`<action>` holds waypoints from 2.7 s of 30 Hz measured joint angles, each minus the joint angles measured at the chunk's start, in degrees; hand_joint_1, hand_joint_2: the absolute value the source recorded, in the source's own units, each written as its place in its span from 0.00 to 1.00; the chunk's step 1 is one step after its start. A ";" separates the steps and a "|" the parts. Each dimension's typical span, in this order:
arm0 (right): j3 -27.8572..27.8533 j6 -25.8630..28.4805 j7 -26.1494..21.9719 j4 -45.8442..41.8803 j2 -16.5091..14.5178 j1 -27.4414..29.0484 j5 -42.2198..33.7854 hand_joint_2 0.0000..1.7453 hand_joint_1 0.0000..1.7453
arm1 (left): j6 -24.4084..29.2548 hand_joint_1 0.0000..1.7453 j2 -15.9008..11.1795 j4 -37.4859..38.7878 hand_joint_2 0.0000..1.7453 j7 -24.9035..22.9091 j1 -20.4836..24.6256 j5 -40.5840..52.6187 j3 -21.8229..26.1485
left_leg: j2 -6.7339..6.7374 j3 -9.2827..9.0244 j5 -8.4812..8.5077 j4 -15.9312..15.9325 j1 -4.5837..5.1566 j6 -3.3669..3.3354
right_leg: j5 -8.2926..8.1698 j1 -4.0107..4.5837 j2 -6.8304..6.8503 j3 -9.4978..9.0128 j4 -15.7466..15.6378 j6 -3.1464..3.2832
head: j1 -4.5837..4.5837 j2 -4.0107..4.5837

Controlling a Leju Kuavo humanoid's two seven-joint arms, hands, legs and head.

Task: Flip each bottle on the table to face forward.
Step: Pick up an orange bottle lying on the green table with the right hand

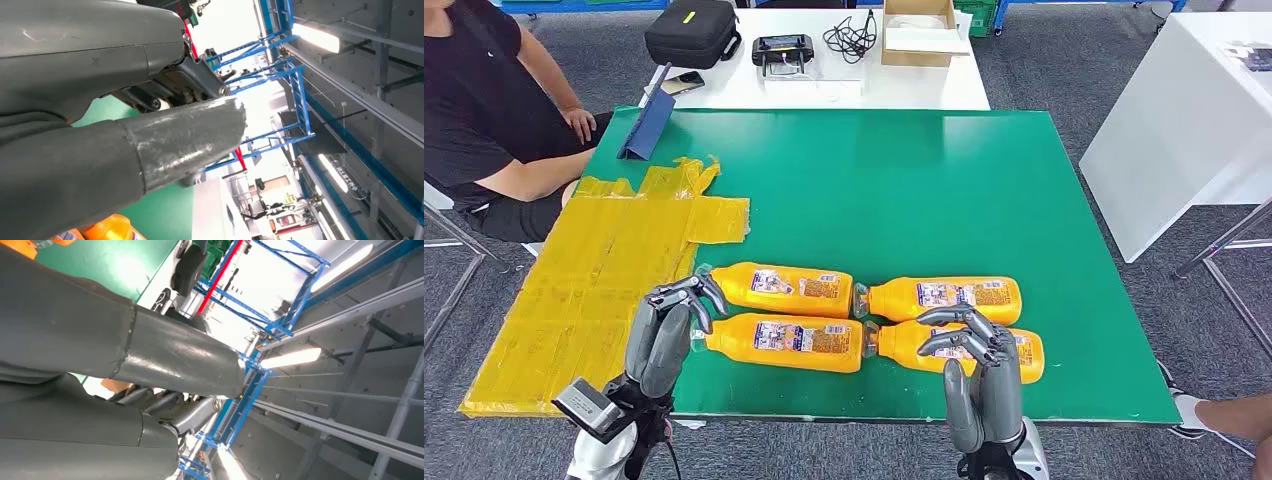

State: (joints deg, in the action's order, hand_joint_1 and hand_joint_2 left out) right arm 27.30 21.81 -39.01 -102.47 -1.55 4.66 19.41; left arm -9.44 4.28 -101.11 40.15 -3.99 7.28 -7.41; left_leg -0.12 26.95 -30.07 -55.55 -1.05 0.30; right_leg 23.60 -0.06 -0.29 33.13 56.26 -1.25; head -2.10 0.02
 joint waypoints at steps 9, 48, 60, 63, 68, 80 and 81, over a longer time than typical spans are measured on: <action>-0.71 -0.20 0.01 0.77 -0.92 1.19 -3.09 0.00 0.99 | 3.43 1.00 1.59 -0.13 0.00 0.01 -1.91 -1.02 0.72 | 0.05 -0.04 -0.05 0.02 0.00 -0.03 | 0.02 0.00 -0.03 -0.05 0.00 0.01 | -0.01 0.00; 1.52 -7.77 21.34 29.56 -7.02 -13.15 27.05 1.00 0.00 | 11.74 0.00 10.03 0.84 0.00 0.00 -13.69 -3.35 2.70 | 0.20 -0.07 -0.11 0.02 -0.01 -0.10 | 0.05 0.00 -0.08 -0.08 0.00 0.07 | 0.00 0.00; 10.62 -19.01 23.90 45.77 -12.10 -27.03 23.57 1.00 0.00 | 8.42 0.00 11.59 3.33 0.00 0.00 -12.76 -2.80 4.40 | 0.19 -0.13 -0.08 0.02 -0.03 -0.10 | 0.05 0.02 -0.08 -0.08 0.03 0.06 | 0.00 0.00; 12.98 -20.82 24.34 49.24 -13.23 -28.86 21.98 1.00 0.00 | 7.86 0.00 11.80 3.84 0.00 0.00 -12.61 -2.57 4.98 | 0.19 -0.13 -0.08 0.02 -0.02 -0.10 | 0.05 0.01 -0.08 -0.08 0.02 0.06 | 0.00 0.00; 16.20 -22.32 24.62 53.18 -14.06 -30.53 20.50 1.00 0.00 | 7.25 0.00 12.04 4.35 0.00 0.00 -12.57 -2.56 6.08 | 0.18 -0.13 -0.09 0.01 0.01 -0.10 | 0.05 0.00 -0.07 -0.08 0.01 0.06 | 0.01 0.00; 22.34 -23.86 31.07 56.39 -13.13 -33.68 22.71 1.00 0.00 | 6.04 0.00 13.32 4.44 0.00 0.00 -13.24 -2.42 9.19 | 0.18 -0.15 -0.09 0.01 0.00 -0.10 | 0.05 0.01 -0.07 -0.08 0.02 0.06 | 0.01 0.00; 22.91 -23.74 31.57 56.53 -12.96 -33.83 23.07 1.00 0.00 | 5.94 0.00 13.47 4.40 0.00 0.00 -13.39 -2.41 9.52 | 0.18 -0.14 -0.09 0.01 0.00 -0.10 | 0.05 0.01 -0.07 -0.08 0.02 0.06 | 0.01 0.00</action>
State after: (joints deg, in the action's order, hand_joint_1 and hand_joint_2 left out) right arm 50.21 -1.92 -7.44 -45.94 -14.51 -29.17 42.47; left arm -3.50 17.76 -96.71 40.15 -17.38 4.87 2.11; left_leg 0.06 26.81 -30.16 -55.53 -1.05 0.20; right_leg 23.66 -0.05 -0.36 33.05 56.28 -1.18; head -2.09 0.02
